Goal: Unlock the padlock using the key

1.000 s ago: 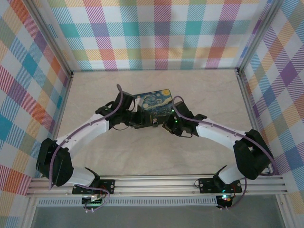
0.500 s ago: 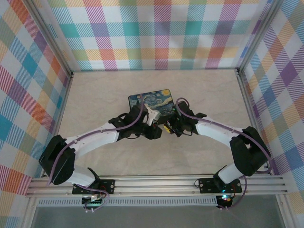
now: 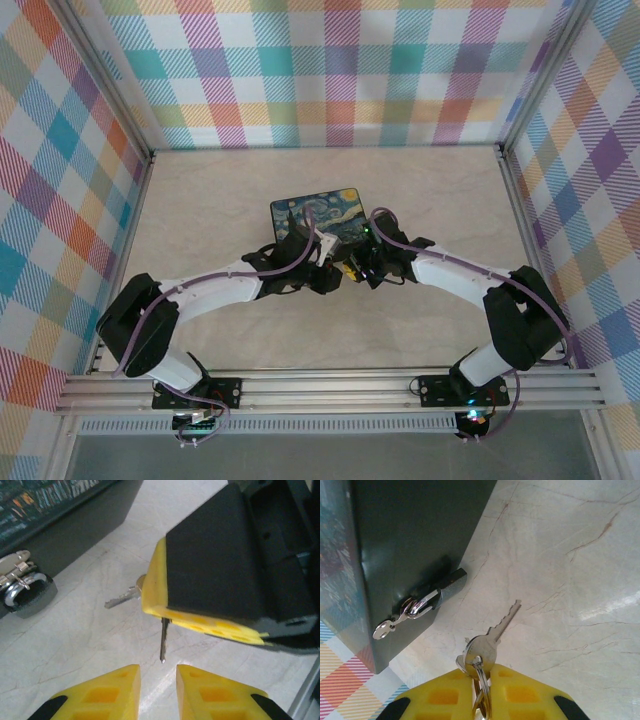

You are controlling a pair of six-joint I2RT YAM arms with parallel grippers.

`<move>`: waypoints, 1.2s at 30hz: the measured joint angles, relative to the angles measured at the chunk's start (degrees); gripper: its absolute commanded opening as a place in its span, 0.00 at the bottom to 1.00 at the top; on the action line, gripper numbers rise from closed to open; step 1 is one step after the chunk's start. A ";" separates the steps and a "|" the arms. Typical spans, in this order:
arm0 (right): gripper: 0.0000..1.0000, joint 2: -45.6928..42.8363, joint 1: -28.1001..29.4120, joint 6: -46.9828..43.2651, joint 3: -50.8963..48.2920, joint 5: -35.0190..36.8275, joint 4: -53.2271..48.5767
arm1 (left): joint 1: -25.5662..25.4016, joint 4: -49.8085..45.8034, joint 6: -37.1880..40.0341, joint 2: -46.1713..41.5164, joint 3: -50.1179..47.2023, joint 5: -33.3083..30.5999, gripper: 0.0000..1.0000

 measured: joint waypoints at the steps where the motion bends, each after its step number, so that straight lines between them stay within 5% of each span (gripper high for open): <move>1: 0.11 0.00 0.00 0.04 0.00 -0.02 0.17 | 0.00 0.35 -0.55 0.20 -0.02 -0.09 0.28; 14: 0.11 -0.68 -0.48 0.17 -3.39 1.33 5.64 | 6.86 3.17 -21.73 -3.89 -3.15 9.14 0.32; 22: 0.11 -1.88 -0.52 0.17 -5.66 3.19 12.48 | 9.79 12.94 -53.18 1.31 -7.41 17.79 0.39; 29: 0.11 -2.84 -0.52 0.17 -6.88 4.24 15.96 | 9.79 18.10 -70.07 1.73 -7.98 18.43 0.42; 36: 0.11 -3.06 -0.52 1.33 -8.59 4.55 19.28 | 9.79 15.72 -76.91 -0.02 -7.41 16.37 0.41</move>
